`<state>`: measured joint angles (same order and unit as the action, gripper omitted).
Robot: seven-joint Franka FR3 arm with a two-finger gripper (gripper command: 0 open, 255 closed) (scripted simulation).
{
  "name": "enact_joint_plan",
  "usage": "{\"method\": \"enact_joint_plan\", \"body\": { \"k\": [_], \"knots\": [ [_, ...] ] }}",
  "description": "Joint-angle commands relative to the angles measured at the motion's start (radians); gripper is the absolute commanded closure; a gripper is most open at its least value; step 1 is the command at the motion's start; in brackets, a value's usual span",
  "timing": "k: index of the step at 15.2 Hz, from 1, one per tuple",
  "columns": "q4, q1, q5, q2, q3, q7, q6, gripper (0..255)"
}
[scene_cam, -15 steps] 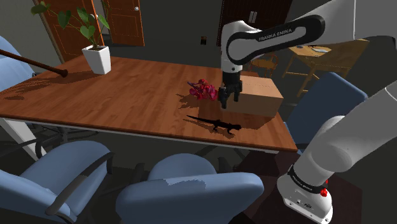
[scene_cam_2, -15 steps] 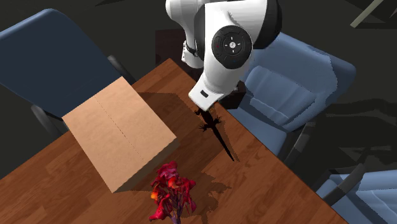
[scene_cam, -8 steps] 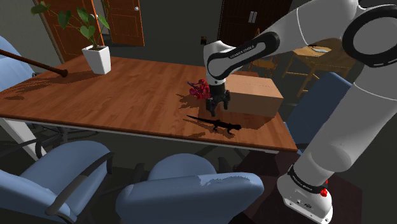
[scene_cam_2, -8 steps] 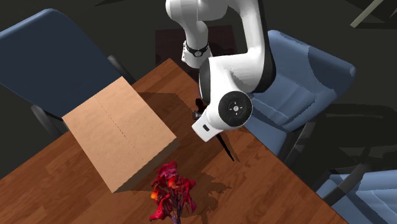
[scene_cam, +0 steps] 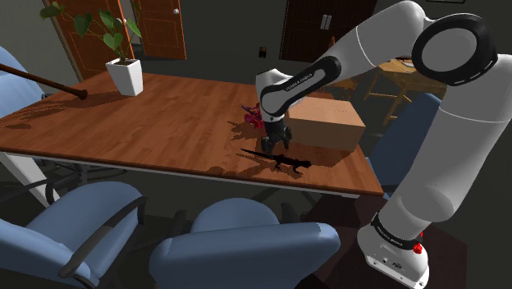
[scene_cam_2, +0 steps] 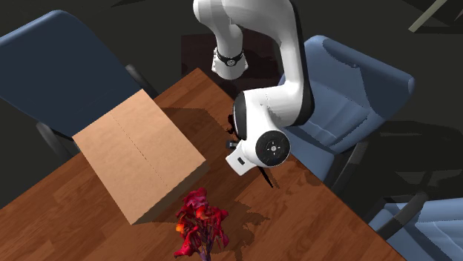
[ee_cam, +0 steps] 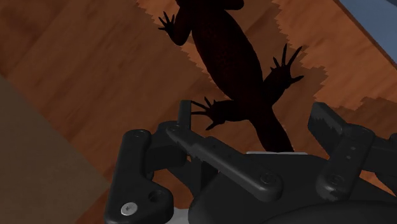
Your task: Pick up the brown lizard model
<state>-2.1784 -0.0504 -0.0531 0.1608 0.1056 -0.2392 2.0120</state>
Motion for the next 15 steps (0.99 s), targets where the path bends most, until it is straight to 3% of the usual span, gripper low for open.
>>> {"method": "enact_joint_plan", "body": {
  "k": [1, 3, 4, 15],
  "knots": [
    [-0.009, -0.001, -0.004, 0.022, -0.002, -0.001, 0.031, 0],
    [-0.009, -0.001, -0.004, 0.022, -0.002, -0.001, 0.031, 0],
    [-0.009, -0.001, -0.004, 0.022, -0.002, 0.000, 0.031, 255],
    [-0.003, -0.001, -0.001, 0.004, -0.001, 0.001, 0.007, 255]
  ]
}}
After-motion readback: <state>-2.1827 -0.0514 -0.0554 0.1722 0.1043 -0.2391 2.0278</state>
